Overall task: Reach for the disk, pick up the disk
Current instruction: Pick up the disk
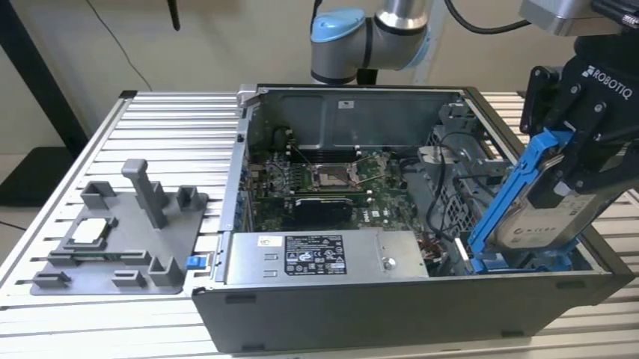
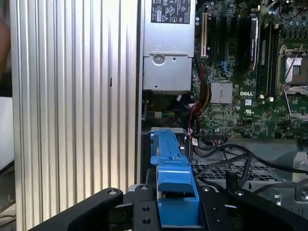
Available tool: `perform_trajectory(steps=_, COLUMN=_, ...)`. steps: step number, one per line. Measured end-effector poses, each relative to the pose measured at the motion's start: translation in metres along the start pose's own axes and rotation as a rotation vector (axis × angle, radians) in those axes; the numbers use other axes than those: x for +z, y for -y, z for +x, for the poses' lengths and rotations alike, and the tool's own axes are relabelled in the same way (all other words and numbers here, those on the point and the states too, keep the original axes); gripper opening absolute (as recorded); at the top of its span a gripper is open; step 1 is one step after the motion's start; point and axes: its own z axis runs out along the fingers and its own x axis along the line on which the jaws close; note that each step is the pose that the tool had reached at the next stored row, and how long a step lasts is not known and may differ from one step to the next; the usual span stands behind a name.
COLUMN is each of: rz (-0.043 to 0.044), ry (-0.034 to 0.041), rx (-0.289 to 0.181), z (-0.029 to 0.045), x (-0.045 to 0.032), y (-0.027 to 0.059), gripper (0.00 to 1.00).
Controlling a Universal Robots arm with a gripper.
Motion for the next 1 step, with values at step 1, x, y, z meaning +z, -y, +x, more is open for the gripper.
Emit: perform_trajectory(steps=1, rz=0.0, ry=0.0, rx=0.0, z=0.0, x=0.0, y=0.0, gripper=0.0)
